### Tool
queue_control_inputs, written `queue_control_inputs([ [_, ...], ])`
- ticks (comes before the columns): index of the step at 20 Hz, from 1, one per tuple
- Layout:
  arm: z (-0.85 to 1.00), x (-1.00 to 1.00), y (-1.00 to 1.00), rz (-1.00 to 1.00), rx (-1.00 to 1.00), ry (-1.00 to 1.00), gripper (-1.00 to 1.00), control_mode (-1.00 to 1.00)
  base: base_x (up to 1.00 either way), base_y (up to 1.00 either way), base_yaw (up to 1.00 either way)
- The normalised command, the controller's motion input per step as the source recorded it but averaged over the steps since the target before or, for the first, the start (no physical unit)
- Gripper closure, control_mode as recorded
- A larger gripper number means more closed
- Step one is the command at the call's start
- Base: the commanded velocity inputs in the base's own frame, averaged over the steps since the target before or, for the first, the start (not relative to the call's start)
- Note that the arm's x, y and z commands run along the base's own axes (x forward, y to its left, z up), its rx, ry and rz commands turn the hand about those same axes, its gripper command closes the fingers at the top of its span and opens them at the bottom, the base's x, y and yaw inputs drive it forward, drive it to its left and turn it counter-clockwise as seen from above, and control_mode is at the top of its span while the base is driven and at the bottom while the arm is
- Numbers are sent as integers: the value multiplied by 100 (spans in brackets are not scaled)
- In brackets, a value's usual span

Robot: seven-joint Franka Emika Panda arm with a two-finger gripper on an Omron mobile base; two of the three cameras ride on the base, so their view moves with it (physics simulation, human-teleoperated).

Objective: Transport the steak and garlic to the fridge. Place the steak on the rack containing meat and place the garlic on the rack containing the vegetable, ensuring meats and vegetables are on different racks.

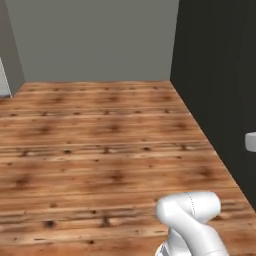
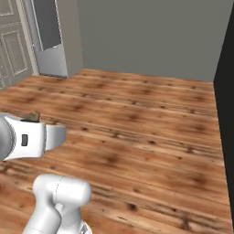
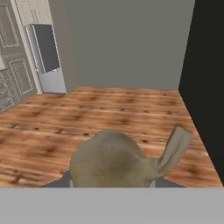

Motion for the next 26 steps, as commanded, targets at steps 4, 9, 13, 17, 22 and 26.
queue_control_inputs([
  [4,0,0,0,0,0,0,100,100,100,100,0],
  [9,0,0,0,0,0,0,100,100,100,100,0],
  [13,0,0,0,0,0,0,100,100,100,100,-4],
  [17,0,0,0,0,0,0,100,100,100,100,-8],
  [22,0,0,0,0,0,0,100,100,100,100,-12],
  [26,0,0,0,0,0,0,100,100,100,100,-11],
])
